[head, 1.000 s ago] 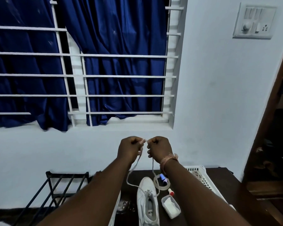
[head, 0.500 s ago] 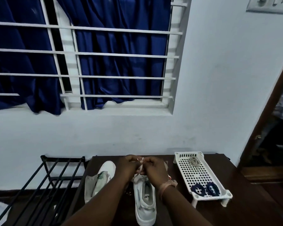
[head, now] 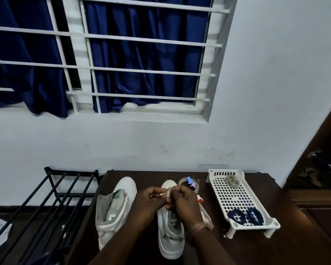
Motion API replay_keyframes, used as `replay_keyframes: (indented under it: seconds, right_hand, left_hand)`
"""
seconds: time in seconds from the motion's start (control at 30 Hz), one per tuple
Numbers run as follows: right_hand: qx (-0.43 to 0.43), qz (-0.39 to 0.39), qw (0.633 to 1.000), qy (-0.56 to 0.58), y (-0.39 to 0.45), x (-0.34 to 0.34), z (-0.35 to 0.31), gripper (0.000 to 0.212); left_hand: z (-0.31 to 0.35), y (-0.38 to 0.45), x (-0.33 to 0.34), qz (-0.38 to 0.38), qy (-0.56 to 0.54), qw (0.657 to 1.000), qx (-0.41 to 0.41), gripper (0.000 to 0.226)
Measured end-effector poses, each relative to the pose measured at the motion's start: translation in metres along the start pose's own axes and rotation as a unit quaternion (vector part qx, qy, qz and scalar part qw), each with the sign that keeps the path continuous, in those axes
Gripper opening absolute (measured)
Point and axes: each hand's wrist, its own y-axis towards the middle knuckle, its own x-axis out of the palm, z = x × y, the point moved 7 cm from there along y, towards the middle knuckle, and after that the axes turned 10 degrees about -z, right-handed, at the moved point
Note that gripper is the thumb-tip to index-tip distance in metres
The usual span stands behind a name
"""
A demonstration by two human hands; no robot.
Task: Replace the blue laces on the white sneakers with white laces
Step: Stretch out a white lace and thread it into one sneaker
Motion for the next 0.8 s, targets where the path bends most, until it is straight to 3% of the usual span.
replay_keyframes:
  seconds: [0.2, 0.43, 0.63, 0.8]
  right_hand:
    - [-0.027, 0.033, 0.998, -0.048, -0.003, 0.002, 0.010, 0.018]
    - [-0.037, 0.046, 0.994, -0.090, 0.001, -0.017, 0.009, 0.006]
    - [-0.003, -0.051, 0.970, -0.238, 0.004, -0.010, 0.008, 0.015]
    - [-0.001, -0.055, 0.947, -0.316, 0.005, -0.014, 0.009, 0.015]
  left_hand:
    - [-0.003, -0.003, -0.003, 0.039, 0.094, 0.994, 0.030, 0.015]
    - [0.003, -0.002, 0.012, 0.008, 0.020, 0.999, 0.036, 0.012]
    - [0.000, 0.005, 0.006, 0.043, 0.134, 0.987, 0.073, 0.015]
    - [-0.002, 0.011, 0.008, 0.003, 0.183, 0.979, 0.088, 0.016]
